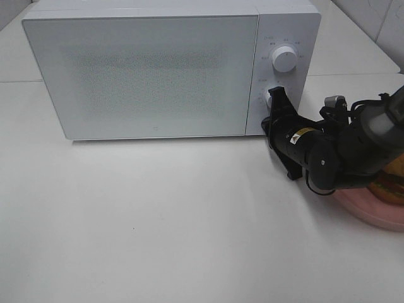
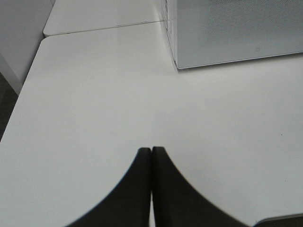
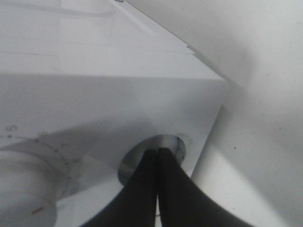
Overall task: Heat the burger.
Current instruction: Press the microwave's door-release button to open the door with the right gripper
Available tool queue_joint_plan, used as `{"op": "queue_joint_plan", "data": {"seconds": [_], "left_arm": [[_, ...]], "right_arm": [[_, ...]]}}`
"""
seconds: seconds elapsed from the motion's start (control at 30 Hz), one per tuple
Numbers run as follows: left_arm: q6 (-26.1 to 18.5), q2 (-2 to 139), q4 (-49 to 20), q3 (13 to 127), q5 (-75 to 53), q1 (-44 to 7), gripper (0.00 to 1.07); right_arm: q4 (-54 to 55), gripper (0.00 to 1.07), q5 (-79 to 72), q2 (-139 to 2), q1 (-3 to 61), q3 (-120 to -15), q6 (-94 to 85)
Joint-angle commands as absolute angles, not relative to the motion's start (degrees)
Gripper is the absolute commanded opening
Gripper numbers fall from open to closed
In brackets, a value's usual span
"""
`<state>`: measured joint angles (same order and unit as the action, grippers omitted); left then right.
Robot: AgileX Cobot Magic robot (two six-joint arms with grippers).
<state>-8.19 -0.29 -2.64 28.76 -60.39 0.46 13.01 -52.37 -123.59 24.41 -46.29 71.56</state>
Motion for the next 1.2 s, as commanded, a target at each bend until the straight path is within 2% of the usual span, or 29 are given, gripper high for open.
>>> {"op": "queue_joint_plan", "data": {"seconds": [0.03, 0.87, 1.2], "left_arm": [[-7.79, -1.55, -2.52, 28.53, -59.64, 0.52, 0.00], [-7.79, -1.55, -2.52, 28.53, -59.64, 0.52, 0.00], [-7.79, -1.55, -2.52, 28.53, -59.64, 0.52, 0.00]], "right_arm": [[12.49, 0.00, -56.95, -123.30, 24.01, -49.73, 71.68], [12.20, 0.00, -56.84, -123.30, 24.01, -52.25, 73.51], [7.62, 0.00, -51.85, -120.38, 24.01, -49.27, 76.03]]}}
